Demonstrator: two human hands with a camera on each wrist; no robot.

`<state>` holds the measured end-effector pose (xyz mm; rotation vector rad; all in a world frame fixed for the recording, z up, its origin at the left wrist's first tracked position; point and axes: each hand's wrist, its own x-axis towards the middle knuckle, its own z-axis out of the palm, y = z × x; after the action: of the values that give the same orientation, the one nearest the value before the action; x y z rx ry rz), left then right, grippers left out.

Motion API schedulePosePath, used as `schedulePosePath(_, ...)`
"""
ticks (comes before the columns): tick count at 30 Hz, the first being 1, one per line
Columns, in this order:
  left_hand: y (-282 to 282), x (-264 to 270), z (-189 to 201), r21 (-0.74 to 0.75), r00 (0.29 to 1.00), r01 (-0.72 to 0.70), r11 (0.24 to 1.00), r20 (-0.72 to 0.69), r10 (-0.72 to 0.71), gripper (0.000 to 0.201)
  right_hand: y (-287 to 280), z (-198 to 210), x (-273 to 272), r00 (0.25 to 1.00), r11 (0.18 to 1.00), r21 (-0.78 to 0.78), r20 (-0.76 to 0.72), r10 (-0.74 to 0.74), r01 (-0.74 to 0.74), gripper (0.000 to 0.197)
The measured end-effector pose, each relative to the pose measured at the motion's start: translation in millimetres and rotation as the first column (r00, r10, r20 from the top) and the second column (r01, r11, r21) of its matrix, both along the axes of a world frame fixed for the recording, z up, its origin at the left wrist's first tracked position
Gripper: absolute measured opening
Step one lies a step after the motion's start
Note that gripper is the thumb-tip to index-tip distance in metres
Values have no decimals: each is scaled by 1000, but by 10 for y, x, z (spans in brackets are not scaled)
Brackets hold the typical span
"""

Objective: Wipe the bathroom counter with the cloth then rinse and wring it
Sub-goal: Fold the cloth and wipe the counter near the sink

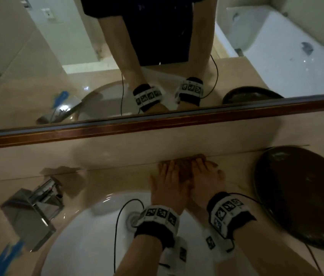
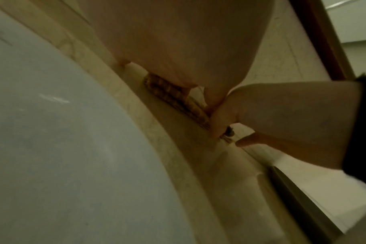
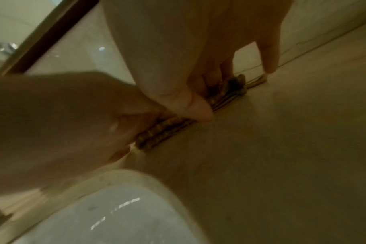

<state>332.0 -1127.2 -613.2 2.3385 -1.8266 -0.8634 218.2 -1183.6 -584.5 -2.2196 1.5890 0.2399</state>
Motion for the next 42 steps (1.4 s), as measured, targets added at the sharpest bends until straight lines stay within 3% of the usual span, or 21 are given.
schedulePosePath(3, 96, 100, 1, -16, 985, 132, 991, 115, -129, 97, -16, -59, -33, 995, 996, -47, 53, 82, -80, 74)
schedulePosePath(5, 91, 177, 46, -2, 971, 178, 984, 161, -176, 86, -8, -60, 18, 984, 989, -64, 110, 137, -131, 74)
schedulePosePath(8, 28, 180, 157, 22, 983, 123, 992, 137, -125, 64, -7, -92, 47, 972, 983, -74, 153, 178, -168, 75)
schedulePosePath(13, 37, 136, -28, -8, 962, 161, 987, 226, -155, 84, -93, -49, 45, 983, 984, -54, 57, 172, -169, 83)
schedulePosePath(17, 158, 28, 25, 17, 966, 145, 989, 213, -145, 85, 20, 45, -18, 982, 982, -16, 30, 187, -186, 85)
schedulePosePath(20, 393, -115, 151, -22, 972, 137, 990, 195, -130, 73, 332, 34, -185, 983, 983, 22, 24, 180, -181, 79)
schedulePosePath(23, 787, -406, 111, 41, 960, 210, 977, 181, -214, 62, 754, -7, -524, 981, 980, 78, -49, 188, -183, 78)
schedulePosePath(27, 1060, -707, 213, 70, 962, 247, 967, 103, -253, 70, 966, 55, -829, 970, 971, 60, -55, 235, -232, 70)
schedulePosePath(31, 646, -684, 359, 64, 921, 307, 950, 233, -313, 81, 587, 383, -767, 933, 937, 10, -95, 347, -348, 61)
schedulePosePath(35, 340, -744, 265, 170, 909, 296, 940, 252, -332, 65, 452, 332, -827, 939, 949, 13, -141, 312, -314, 63)
schedulePosePath(38, 743, -950, 248, 109, 941, 276, 955, 175, -291, 69, 803, 41, -1139, 950, 958, 47, -122, 286, -283, 77)
schedulePosePath(42, 1239, -1243, 290, 95, 939, 298, 950, 153, -310, 91, 1254, 14, -1490, 969, 970, 38, -47, 241, -239, 84)
